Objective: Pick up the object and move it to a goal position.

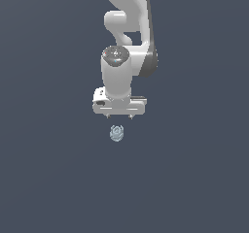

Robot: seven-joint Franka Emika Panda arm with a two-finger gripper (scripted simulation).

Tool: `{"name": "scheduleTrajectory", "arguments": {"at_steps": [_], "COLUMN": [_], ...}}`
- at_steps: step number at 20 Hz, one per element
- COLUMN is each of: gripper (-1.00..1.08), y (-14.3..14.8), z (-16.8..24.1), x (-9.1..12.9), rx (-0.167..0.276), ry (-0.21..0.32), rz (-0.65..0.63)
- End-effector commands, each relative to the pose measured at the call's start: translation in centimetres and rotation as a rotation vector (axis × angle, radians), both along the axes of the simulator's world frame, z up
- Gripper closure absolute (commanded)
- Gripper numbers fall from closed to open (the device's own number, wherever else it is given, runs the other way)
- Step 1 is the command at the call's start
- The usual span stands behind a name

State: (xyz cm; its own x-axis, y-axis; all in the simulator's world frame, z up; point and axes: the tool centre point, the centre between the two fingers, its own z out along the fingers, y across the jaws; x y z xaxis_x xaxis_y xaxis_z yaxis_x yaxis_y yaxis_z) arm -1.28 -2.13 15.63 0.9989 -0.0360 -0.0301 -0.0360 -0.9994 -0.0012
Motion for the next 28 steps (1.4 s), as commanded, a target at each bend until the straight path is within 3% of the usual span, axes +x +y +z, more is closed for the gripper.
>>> {"name": "scheduleTrajectory", "arguments": {"at_steps": [1,9,14,28], "gripper": [-0.92,-0.92,-0.92,-0.92], "y": [0.0,-0.9,-0.9,-1.5], "z": [0.0,2.4,2.1,-5.4], "x": [0.0,1.7,1.7,1.8], "rx": [0.000,-0.026,-0.025,-0.006], "ry": [0.000,-0.060,-0.057,-0.034], "rz": [0.000,0.017,0.014,-0.062]}}
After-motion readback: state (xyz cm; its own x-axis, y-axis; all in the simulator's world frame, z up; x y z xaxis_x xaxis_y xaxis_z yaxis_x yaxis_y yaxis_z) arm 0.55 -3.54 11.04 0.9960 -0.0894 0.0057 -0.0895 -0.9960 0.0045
